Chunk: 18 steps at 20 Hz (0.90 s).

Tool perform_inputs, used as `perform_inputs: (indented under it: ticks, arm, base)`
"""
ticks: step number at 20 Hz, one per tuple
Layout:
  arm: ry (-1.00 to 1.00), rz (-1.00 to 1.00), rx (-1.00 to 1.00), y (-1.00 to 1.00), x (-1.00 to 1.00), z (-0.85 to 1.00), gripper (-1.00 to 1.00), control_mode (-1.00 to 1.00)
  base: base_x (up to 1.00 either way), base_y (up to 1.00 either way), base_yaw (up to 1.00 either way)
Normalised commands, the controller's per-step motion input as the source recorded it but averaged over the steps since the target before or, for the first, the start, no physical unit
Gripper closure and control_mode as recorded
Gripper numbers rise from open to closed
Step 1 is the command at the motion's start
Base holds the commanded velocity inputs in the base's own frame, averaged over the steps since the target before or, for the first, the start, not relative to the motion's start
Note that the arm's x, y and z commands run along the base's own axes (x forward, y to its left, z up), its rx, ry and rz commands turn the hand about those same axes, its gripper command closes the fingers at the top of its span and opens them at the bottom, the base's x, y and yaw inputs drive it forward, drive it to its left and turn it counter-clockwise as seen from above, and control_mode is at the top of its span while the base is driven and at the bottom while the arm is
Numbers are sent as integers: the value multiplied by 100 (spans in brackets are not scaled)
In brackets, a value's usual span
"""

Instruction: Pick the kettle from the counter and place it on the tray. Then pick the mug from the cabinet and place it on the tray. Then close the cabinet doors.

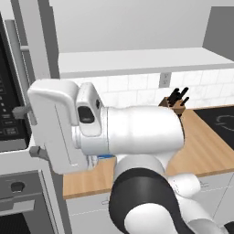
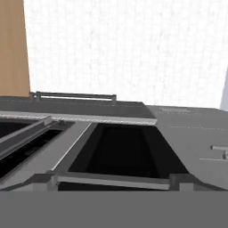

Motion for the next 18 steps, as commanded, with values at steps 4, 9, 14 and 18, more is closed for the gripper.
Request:
perform_inputs:
  ticks: [4,9,14,18]
  arm:
    - [0,-32,0,59,23,-2,-100,-100]
    - [0,-16,0,35,52,-1,-100,-100]
    - [1,-6,0,13,64,-14,-100,-100]
    - [0,-1,0,0,59,-23,-100,-100]
  base:
    - [0,0,0]
    - [0,0,0]
    - [0,0,0]
    - [0,0,0]
